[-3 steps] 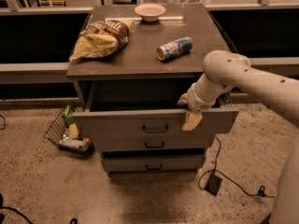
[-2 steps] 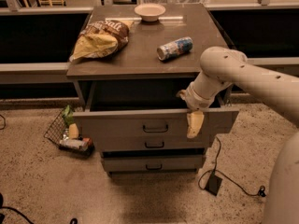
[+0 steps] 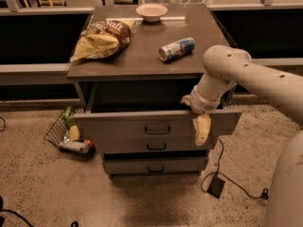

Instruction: Open top drawer

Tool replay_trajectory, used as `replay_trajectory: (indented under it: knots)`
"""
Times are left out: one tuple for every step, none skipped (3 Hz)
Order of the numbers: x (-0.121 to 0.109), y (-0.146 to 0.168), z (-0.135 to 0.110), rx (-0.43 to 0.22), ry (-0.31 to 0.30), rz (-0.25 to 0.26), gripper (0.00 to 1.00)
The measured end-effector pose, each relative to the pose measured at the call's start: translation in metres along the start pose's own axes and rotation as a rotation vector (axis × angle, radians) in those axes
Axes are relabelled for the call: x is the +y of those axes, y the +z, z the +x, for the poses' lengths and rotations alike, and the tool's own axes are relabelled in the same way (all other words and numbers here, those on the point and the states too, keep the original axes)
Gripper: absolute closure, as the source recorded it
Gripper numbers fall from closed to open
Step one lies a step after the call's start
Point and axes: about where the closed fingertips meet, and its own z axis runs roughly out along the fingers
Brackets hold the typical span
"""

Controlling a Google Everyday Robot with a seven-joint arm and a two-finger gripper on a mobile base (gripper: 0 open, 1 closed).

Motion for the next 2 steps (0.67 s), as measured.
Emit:
replay_trajectory:
  knots:
    - [0.033, 0.005, 0.005, 0.015, 0.018, -0.064, 0.0]
    - [0.052, 0.003, 0.007, 0.03, 0.025, -0.088, 0.0]
